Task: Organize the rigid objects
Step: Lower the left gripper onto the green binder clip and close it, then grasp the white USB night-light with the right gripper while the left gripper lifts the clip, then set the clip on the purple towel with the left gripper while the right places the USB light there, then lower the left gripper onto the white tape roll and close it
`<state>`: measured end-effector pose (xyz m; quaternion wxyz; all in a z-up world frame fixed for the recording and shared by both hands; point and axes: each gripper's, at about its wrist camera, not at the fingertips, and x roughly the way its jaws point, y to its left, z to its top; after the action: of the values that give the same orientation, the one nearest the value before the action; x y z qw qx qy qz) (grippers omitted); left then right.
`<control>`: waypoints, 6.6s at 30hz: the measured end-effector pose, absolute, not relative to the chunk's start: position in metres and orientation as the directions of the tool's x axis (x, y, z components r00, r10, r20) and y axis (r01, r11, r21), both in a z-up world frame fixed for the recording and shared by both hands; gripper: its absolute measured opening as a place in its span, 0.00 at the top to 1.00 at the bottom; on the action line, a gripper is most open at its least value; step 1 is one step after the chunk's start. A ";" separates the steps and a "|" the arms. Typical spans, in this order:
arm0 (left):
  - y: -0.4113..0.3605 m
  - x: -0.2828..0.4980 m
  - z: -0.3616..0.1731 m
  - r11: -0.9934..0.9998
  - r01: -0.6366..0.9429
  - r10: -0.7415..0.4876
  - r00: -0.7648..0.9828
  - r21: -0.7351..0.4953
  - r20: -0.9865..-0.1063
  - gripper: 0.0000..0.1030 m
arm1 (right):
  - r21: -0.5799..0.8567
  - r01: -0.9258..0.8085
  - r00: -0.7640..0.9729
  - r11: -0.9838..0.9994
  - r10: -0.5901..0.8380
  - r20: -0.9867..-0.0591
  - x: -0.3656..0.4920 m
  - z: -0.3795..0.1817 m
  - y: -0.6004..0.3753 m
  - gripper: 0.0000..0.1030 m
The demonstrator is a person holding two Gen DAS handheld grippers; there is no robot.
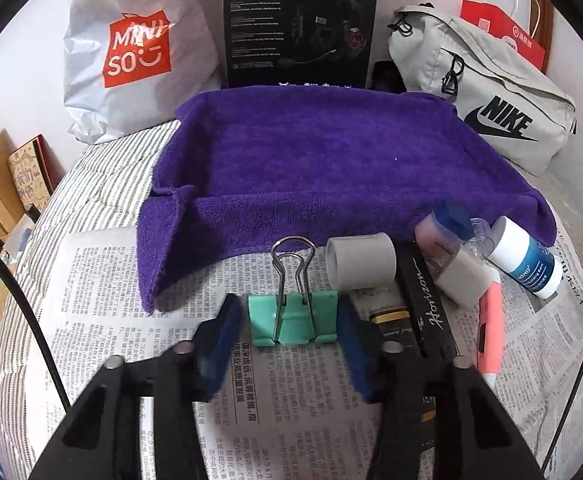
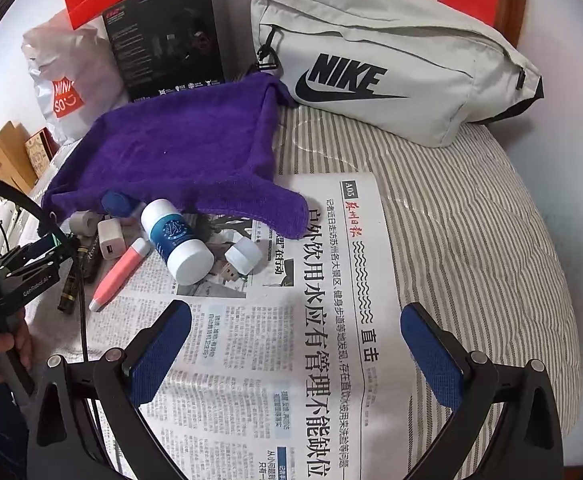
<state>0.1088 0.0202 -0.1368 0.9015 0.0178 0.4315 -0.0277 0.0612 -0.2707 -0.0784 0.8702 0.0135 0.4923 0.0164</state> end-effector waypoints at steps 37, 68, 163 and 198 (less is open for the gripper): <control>0.022 0.097 -0.134 0.997 0.078 -0.044 0.623 0.007 -0.781 0.62 | 0.003 -0.306 0.539 0.952 0.176 -0.823 0.106 -0.132 -0.235 0.65; 0.045 0.083 -0.110 0.996 0.057 -0.089 0.611 -0.069 -0.787 0.62 | 0.097 -0.239 0.552 0.966 0.218 -0.805 0.108 -0.102 -0.254 0.65; 0.037 0.310 -0.121 0.995 0.095 -0.062 0.469 -0.019 -0.881 0.51 | 0.100 -0.218 0.584 0.971 0.212 -0.783 0.141 -0.051 -0.219 0.35; 0.015 0.162 -0.115 0.983 0.102 -0.184 0.459 -0.154 -0.869 0.37 | 0.144 -0.196 0.570 0.970 0.232 -0.788 0.076 -0.065 -0.232 0.35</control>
<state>0.1616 0.0153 -0.1145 0.8533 -0.0399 0.5131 -0.0840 0.0764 -0.2317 -0.0652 0.8857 0.0202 0.4478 0.1210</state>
